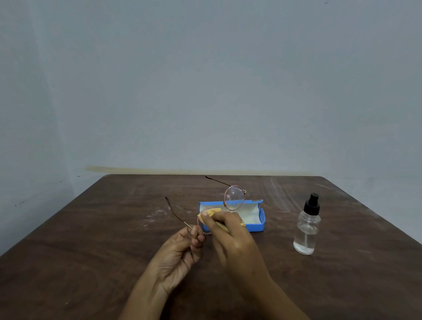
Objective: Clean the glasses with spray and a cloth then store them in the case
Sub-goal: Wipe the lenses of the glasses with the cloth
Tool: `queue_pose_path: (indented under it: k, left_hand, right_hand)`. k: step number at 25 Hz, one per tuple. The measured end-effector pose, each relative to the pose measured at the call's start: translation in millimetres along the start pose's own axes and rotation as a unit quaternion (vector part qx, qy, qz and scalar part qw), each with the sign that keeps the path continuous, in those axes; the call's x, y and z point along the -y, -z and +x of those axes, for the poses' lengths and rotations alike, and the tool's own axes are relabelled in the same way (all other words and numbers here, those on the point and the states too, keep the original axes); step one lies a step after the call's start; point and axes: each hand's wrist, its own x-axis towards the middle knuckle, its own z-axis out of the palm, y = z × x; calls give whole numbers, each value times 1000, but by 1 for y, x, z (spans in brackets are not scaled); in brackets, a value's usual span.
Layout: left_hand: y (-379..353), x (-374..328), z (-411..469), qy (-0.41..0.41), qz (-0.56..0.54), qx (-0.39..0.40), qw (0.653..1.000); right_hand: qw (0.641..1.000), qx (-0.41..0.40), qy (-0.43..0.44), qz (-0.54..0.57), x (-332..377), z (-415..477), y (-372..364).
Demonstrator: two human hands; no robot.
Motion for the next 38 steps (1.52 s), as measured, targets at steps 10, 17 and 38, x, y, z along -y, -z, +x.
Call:
queue_pose_path:
  k: [10, 17, 38]
  left_hand:
    - [2, -1, 0, -5, -17, -1, 1000]
    - [0, 1, -3, 6, 1, 5, 1000]
    - [7, 2, 3, 23, 3, -4, 1000]
  right_hand:
    - [971, -174, -134, 93, -23, -5, 19]
    - [982, -152, -114, -3, -43, 12, 18]
    - [996, -55, -54, -51, -50, -10, 18]
